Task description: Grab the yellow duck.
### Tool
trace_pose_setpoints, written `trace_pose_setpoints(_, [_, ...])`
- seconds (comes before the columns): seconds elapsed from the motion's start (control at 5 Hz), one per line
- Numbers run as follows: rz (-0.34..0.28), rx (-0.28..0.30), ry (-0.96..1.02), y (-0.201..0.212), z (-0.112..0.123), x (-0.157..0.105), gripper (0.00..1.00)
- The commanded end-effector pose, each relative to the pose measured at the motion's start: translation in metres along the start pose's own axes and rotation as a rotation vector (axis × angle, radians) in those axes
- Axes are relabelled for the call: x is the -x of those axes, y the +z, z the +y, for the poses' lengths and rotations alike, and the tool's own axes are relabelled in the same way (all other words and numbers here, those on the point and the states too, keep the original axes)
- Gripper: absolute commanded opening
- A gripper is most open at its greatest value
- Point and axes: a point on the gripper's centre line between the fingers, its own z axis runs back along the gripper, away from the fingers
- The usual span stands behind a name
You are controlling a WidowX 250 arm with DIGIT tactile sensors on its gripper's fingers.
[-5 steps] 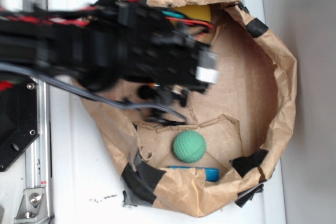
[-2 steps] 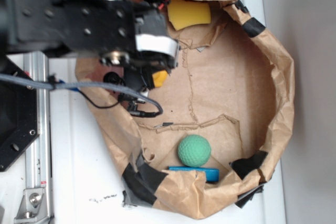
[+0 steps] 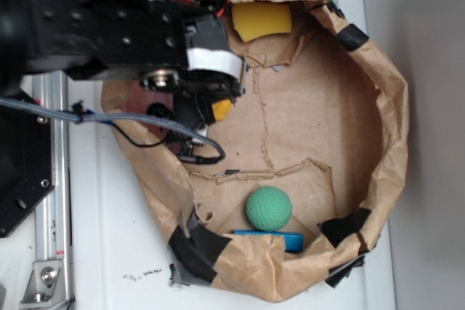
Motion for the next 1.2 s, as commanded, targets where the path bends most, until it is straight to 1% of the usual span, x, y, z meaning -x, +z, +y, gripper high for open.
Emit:
trace_pose_setpoints(0.0, [0.031,-0.071,-0.052,-0.035,-0.017,-0.019,1.00])
trace_pose_setpoints(0.2, [0.035,-0.070,-0.034,-0.036,-0.012,-0.018,1.00])
trace_pose_setpoints(0.4, [0.034,-0.071,-0.020,-0.037,-0.011,-0.018,0.00])
trace_pose_setpoints(0.8, [0.018,-0.077,-0.036,-0.032,-0.013,-0.018,0.00])
trace_pose_setpoints(1.0, [-0.001,-0.066,-0.038,-0.025,-0.013,-0.019,0.00])
